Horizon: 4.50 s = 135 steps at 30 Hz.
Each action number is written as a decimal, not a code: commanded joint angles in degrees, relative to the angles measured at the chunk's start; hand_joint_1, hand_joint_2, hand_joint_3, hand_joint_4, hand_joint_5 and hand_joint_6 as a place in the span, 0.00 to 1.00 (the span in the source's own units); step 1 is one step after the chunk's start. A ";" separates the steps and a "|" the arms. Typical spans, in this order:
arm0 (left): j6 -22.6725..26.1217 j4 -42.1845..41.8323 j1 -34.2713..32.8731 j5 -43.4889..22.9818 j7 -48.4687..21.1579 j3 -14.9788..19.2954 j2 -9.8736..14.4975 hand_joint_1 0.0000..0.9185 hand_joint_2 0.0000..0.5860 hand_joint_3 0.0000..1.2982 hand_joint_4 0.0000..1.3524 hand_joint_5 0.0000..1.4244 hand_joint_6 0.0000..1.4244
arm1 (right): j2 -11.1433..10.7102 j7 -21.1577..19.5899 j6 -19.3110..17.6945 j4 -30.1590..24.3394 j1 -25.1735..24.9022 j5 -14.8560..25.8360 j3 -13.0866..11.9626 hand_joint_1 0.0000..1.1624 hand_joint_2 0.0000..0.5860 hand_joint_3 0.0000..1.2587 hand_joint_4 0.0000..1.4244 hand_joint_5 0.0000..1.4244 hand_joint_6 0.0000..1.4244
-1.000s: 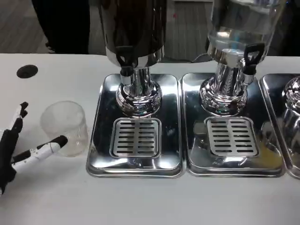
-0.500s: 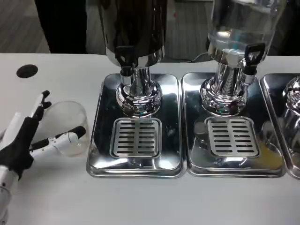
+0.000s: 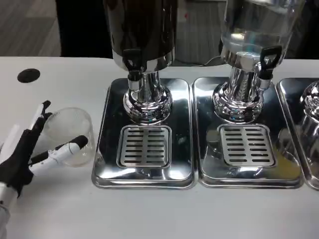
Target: Grasp the cup under the faucet to collect the drink, then remove the cup.
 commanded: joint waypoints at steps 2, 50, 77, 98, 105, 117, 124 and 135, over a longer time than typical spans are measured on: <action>-1.27 0.95 1.29 -0.48 -0.20 0.33 0.22 0.27 0.05 0.00 0.06 0.05 0.10 | 0.04 0.36 -0.90 -1.07 -0.13 -0.34 -0.25 0.50 1.00 0.26 0.15 0.08 0.02; 2.19 3.12 -1.56 2.55 3.13 -2.26 -1.57 0.25 0.06 0.00 0.06 0.05 0.11 | 1.16 0.20 -4.24 -0.97 1.76 0.36 -2.09 0.49 1.00 0.26 0.15 0.09 0.02; 3.40 1.08 -0.07 2.02 6.37 -1.45 -2.50 0.18 0.26 0.19 0.29 0.15 0.16 | 1.47 0.11 -5.52 -0.13 2.28 0.84 -2.88 0.50 1.00 0.26 0.15 0.09 0.02; 2.91 -2.69 2.93 0.34 10.18 3.39 -3.59 0.15 0.35 0.42 0.45 0.32 0.23 | 1.88 0.06 -6.38 0.11 2.97 0.78 -3.00 0.50 1.00 0.26 0.15 0.09 0.02; 3.45 -5.69 3.20 -0.12 10.37 5.08 -4.41 0.15 0.35 0.42 0.46 0.33 0.25 | 2.07 0.09 -6.68 0.23 3.13 0.80 -3.07 0.51 1.00 0.26 0.15 0.09 0.02; 8.43 -12.72 2.02 3.80 12.48 3.69 -5.92 0.16 0.37 0.42 0.47 0.34 0.26 | 2.05 0.30 -6.94 0.76 2.71 1.22 -3.24 0.51 1.00 0.26 0.15 0.09 0.02; 11.57 -16.19 1.29 11.78 14.10 -0.68 -6.04 0.16 0.38 0.42 0.47 0.35 0.25 | 1.97 0.27 -7.21 1.04 2.51 1.82 -3.57 0.51 1.00 0.26 0.15 0.09 0.02; 14.46 -17.52 0.72 17.97 16.35 -5.65 -8.47 0.18 0.38 0.42 0.46 0.34 0.23 | 1.91 0.54 -8.01 1.87 2.88 3.07 -4.65 0.51 1.00 0.26 0.15 0.09 0.02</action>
